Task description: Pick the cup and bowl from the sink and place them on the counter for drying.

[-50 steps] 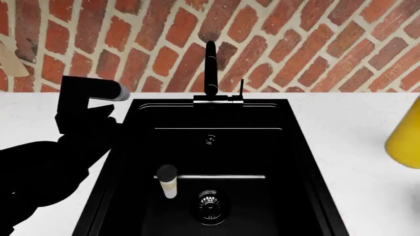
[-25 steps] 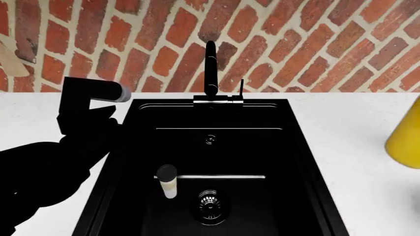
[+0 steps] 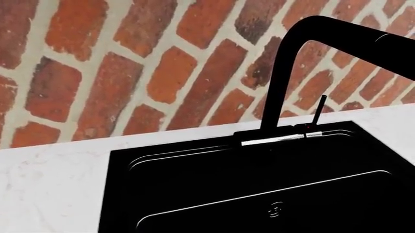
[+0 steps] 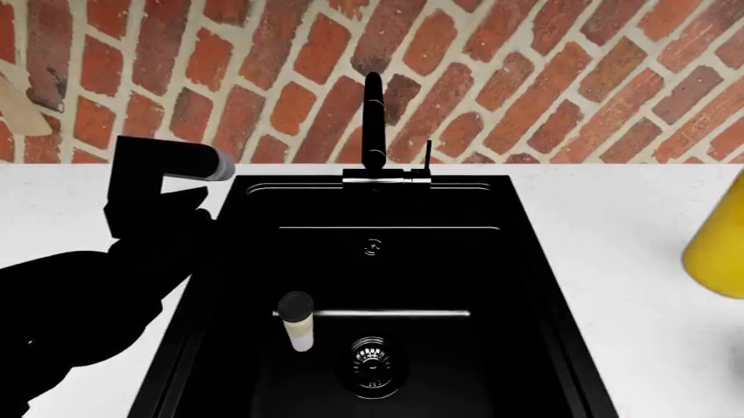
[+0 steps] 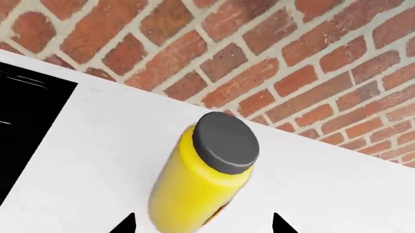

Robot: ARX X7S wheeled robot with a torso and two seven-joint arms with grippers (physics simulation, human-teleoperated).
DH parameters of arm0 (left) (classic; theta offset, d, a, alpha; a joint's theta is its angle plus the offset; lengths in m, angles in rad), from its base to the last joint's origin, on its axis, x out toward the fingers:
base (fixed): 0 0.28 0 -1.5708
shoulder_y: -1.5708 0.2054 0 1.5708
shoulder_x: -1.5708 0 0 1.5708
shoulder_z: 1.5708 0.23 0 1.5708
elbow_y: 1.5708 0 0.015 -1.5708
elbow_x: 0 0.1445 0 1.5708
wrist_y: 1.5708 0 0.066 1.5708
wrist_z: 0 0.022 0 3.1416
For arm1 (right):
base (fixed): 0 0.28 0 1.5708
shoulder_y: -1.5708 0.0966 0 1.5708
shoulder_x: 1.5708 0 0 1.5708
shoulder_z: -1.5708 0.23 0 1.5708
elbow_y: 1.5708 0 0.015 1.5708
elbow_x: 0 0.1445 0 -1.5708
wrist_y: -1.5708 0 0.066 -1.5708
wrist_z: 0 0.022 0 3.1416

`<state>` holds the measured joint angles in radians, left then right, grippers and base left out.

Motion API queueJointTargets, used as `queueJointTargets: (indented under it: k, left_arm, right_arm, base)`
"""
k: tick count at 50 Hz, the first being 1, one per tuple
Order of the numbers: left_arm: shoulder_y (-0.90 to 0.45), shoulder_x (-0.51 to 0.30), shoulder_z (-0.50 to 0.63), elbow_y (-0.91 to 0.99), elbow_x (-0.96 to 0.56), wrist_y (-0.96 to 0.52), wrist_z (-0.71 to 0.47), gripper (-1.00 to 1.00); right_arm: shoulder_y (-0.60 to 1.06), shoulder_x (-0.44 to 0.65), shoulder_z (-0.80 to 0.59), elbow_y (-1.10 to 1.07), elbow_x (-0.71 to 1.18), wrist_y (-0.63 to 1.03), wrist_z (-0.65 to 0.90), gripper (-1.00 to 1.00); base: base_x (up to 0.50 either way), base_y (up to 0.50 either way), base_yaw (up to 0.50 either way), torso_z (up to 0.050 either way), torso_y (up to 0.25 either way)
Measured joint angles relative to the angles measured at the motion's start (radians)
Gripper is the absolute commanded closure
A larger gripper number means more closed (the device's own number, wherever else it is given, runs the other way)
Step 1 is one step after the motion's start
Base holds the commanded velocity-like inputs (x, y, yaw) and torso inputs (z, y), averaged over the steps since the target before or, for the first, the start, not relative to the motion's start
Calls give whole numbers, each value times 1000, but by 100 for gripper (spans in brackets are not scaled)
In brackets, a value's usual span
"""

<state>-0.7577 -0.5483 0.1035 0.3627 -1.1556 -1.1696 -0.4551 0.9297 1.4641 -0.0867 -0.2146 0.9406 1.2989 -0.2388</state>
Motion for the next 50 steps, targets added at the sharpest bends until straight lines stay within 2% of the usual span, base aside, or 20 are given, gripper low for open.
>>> queueJointTargets:
  k: [4,8,14,20,30,43,50]
  left_arm:
    - [-1,-1,2,-1,-1,1,1,-100]
    - [1,-2,4,-2,0,5,2,-100]
    - [2,0,9,-4,2,10,1,-100]
    - [7,-2,10,-4,2,16,4,-100]
    - [14,-2,13,-2,1,24,1,-100]
    - [10,8,26,13,-7,23,-13,-100]
    - [11,14,29,28,-21,17,-26,-100]
  right_arm:
    - [-190,35,146,-41,440,-46,278,-100]
    - [-314,58,244,-69,741,-75,464,-100]
    - [-422,80,335,-91,1032,-101,645,-100]
    - [-474,92,388,-103,1198,-140,755,-100]
    - [-532,101,396,-177,1288,-336,828,-100]
    - [-613,105,328,-361,1171,-648,834,-100]
    - [-402,-45,127,-397,1066,-640,893,-100]
  base:
    - [0,0,0,0,0]
    - [0,0,0,0,0]
    - [0,0,0,0,0]
    - [0,0,0,0,0]
    - [0,0,0,0,0]
    - [0,0,0,0,0]
    - [0,0,0,0,0]
